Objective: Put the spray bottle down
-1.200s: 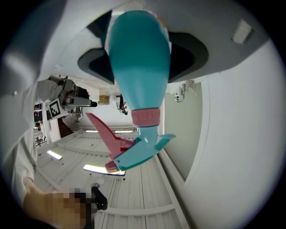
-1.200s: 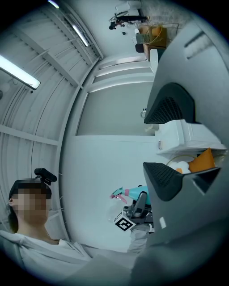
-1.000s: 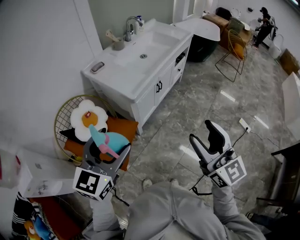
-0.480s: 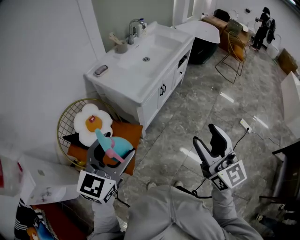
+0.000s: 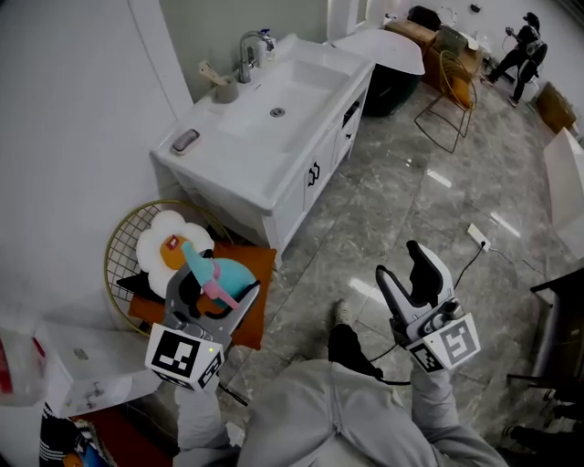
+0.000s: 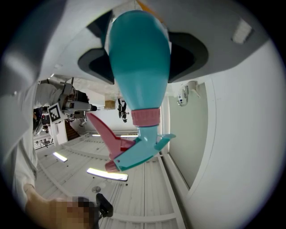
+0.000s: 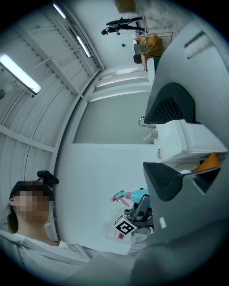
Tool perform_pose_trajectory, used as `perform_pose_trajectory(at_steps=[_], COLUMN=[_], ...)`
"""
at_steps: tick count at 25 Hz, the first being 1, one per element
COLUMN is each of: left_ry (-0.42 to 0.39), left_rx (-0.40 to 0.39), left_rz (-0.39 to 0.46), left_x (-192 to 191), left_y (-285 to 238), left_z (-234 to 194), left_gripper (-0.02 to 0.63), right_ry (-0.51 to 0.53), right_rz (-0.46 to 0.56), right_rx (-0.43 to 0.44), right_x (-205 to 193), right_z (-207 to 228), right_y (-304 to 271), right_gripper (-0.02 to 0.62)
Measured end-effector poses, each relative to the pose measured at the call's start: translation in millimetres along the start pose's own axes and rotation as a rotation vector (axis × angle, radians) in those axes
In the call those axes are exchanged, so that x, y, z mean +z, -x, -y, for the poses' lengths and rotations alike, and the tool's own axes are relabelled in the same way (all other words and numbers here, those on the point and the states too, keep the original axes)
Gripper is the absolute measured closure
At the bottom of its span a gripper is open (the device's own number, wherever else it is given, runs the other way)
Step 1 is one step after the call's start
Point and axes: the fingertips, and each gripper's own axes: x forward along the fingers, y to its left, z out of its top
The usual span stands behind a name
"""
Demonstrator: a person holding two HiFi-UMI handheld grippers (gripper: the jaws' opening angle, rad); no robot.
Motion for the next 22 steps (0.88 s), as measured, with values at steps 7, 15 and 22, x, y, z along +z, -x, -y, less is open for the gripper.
perform_pose_trajectory(at_steps=[7,15,22], left_ry=[0.016,0.026,0.025], left_rx=[0.038,0.154,0.221], left_rz=[-0.023,-0.026,-0.045], left_x=[4,32,45], left_y=[-92,-212,-276], left_z=[-31,-72,-100], left_gripper=[0.187,0.187,0.187], right_ry=[-0.039,-0.055,-0.081], right_rz=[-0.006,-0.019,-0.021], right_rx=[0.042,0.183,0.267], right_x=[-21,-28,-35], right_z=[81,187,241], right_y=[-66,-159,-217], right_gripper=[0.324,0.324,0.324])
